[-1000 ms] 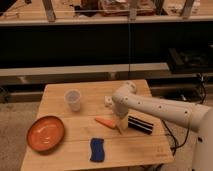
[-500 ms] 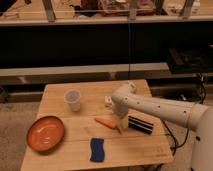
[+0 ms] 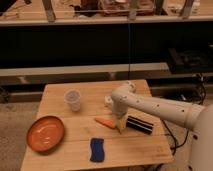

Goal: Place the pepper in the ceramic bowl

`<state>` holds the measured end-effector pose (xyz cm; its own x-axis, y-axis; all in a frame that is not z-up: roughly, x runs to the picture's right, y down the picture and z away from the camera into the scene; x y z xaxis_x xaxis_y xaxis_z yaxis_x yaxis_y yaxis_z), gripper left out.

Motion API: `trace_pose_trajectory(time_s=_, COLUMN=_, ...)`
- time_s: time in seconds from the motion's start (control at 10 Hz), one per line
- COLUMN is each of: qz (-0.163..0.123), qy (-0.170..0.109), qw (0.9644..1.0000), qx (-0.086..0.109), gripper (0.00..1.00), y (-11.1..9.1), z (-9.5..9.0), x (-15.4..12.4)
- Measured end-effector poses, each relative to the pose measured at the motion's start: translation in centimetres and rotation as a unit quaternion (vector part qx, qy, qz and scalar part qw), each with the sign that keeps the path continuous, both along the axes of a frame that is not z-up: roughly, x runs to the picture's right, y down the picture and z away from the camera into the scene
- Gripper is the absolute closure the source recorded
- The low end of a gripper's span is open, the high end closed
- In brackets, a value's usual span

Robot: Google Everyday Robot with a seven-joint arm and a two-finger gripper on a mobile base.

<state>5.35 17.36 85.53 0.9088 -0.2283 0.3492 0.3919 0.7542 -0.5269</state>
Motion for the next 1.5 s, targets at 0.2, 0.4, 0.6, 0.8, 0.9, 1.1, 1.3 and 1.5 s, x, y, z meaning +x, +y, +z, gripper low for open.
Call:
trace_pose_trajectory(time_s=0.2, qz=0.049, qy=0.041, qw=0.9977, qx=-0.024, gripper=0.2, y=0.5, z=0.2, x=-1.9)
trace_pose_trajectory(time_s=0.4, qz=0.09, qy=0.089, qw=0.9911, qx=-0.042, gripper=0.2, y=1.2, z=0.6, x=-1.2)
trace_pose_trajectory(time_s=0.6, qz=0.103, qy=0.112, qw=0.9873, qx=-0.044, gripper=0.2, y=1.4, z=1.1, x=-1.1)
trace_pose_trajectory(time_s=0.8, qz=0.109, qy=0.122, qw=0.9854, qx=-0.046, gripper=0.25, y=1.7, z=1.3, x=-0.5)
trace_pose_trajectory(time_s=0.9, qz=0.103, qy=0.113, qw=0.9873, qx=-0.043, gripper=0.34, y=1.6, z=1.3, x=-0.5)
trace_pose_trajectory(time_s=1.1, qz=0.101, qy=0.109, qw=0.9882, qx=-0.036, gripper=0.61, y=1.3, z=1.5, x=-0.4)
trace_pose_trajectory(time_s=1.3, qz=0.102, qy=0.114, qw=0.9876, qx=-0.034, gripper=0.77, y=1.3, z=1.7, x=-0.4)
trace_pose_trajectory(time_s=1.5, qz=0.102, qy=0.115, qw=0.9875, qx=-0.036, gripper=0.87, y=1.3, z=1.4, x=-0.3)
